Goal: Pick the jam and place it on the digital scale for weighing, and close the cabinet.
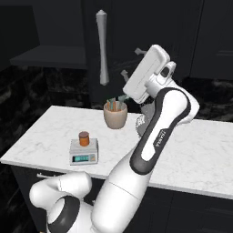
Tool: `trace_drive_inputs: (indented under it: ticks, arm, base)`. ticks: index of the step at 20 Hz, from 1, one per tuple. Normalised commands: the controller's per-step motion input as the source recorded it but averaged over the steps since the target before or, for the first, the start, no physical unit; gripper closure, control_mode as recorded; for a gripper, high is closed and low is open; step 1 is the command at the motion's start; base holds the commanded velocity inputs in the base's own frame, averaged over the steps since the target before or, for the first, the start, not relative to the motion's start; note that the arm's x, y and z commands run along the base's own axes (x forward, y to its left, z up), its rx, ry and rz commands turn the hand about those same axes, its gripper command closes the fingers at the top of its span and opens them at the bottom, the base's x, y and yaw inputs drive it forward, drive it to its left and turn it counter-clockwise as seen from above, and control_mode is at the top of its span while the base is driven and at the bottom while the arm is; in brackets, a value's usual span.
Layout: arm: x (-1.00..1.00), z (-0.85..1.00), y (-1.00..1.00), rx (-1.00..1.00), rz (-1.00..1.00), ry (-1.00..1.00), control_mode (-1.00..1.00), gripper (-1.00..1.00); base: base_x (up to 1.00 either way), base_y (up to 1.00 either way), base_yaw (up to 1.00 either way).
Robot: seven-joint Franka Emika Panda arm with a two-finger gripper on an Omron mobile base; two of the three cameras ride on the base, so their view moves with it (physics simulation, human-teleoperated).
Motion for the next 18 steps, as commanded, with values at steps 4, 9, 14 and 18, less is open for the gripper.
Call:
trace_drive_inputs:
  ticks: [4,9,14,18]
  arm:
    - [1.0,0.0,1.0,-0.03,-0.13,0.0,-1.0,-1.0]
    - [1.0,0.01,0.96,-0.13,-0.14,0.09,-1.0,-1.0]
    - [0.99,0.01,0.72,-0.12,-0.06,0.08,-1.0,-1.0]
    - [0.89,0.0,0.44,-0.09,-0.04,0.0,-1.0,-1.0]
  base:
    - [0.0,0.0,0.0]
    - [0.0,0.0,0.0]
    - [0.0,0.0,0.0]
    - [0.0,0.0,0.0]
